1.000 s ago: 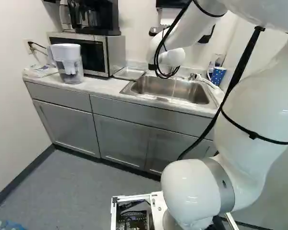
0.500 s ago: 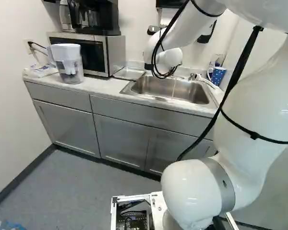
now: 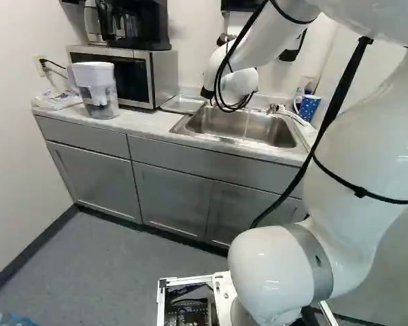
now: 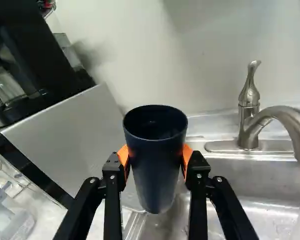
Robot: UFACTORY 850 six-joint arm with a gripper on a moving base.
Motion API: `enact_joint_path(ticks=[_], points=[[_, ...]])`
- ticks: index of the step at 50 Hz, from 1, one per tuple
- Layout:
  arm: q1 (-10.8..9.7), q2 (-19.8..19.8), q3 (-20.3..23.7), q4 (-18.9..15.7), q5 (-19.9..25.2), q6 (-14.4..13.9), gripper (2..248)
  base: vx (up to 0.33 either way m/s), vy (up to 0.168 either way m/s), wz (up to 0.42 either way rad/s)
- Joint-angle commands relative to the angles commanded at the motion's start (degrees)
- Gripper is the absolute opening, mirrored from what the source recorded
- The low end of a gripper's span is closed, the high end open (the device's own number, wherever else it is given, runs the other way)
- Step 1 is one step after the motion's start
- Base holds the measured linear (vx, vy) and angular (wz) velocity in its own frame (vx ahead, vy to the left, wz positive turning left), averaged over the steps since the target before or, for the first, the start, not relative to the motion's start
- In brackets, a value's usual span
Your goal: Rinse the cup and place it in the tray
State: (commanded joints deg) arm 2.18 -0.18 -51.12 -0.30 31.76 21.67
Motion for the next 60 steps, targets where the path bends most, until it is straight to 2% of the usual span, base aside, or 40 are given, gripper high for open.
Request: enact_joint_path(ticks=[60], points=[[0.0,0.0,0.0,0.0,0.0,36.1,122,0.000,0.000,0.000]])
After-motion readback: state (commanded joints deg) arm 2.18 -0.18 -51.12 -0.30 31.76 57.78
